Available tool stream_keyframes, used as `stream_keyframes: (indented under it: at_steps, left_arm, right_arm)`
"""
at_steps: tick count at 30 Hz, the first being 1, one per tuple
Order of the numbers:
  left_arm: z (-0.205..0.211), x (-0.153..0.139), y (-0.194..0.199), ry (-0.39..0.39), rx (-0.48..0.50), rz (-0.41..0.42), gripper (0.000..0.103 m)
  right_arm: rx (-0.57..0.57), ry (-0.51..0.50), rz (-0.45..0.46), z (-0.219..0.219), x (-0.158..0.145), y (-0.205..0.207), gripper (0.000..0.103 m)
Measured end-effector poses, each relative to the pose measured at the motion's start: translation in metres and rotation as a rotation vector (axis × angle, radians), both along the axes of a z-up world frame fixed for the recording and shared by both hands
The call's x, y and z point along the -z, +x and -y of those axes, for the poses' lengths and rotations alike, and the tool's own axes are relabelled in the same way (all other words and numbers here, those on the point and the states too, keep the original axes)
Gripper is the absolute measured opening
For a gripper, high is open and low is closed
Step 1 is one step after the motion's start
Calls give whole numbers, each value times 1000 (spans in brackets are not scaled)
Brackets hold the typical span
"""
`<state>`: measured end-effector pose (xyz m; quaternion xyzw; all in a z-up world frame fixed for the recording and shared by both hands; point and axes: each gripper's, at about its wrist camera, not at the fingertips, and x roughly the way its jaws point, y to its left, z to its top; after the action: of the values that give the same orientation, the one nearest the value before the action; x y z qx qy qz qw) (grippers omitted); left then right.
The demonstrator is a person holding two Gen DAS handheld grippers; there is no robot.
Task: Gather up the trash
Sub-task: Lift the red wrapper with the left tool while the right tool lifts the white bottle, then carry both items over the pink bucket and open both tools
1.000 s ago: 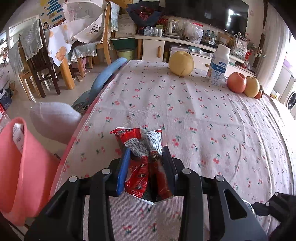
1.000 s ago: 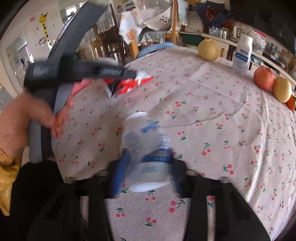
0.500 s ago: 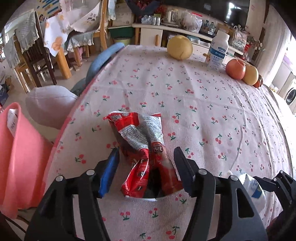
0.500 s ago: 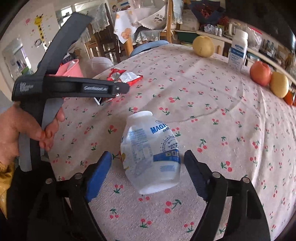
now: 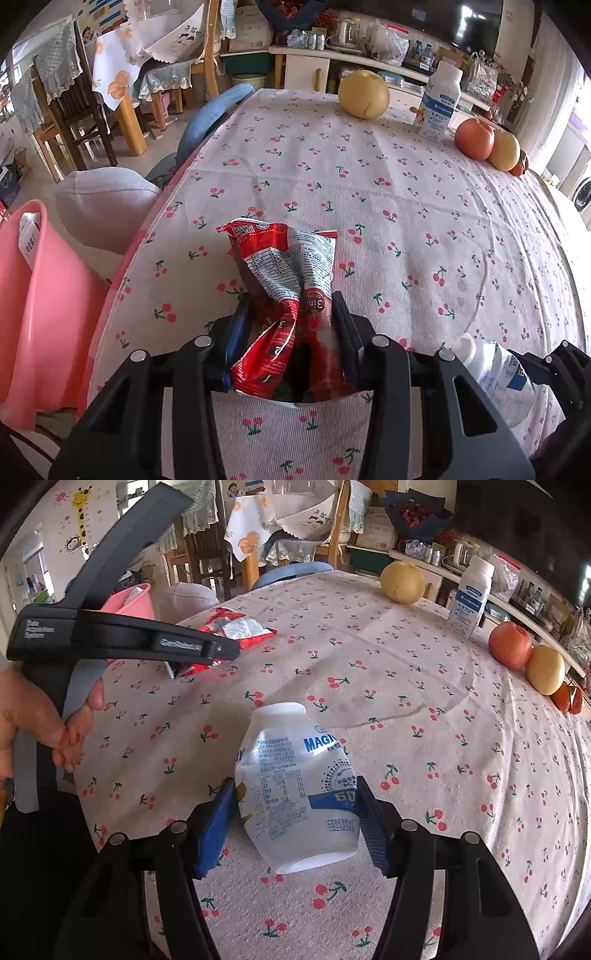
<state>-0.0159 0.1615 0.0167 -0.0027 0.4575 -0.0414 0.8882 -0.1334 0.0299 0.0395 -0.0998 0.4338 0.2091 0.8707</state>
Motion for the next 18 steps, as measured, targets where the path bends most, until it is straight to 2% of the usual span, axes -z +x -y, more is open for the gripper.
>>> stream_keyframes:
  at_steps: [6,18]
  left_arm:
    - [-7,-15,-16,0,-2,47,44]
    - [-44,-66,-60,31,-67,192,44]
  right_arm:
    - [35,35,13,8,-8,-3,63]
    - [107,190,15,28,-36,-16,63]
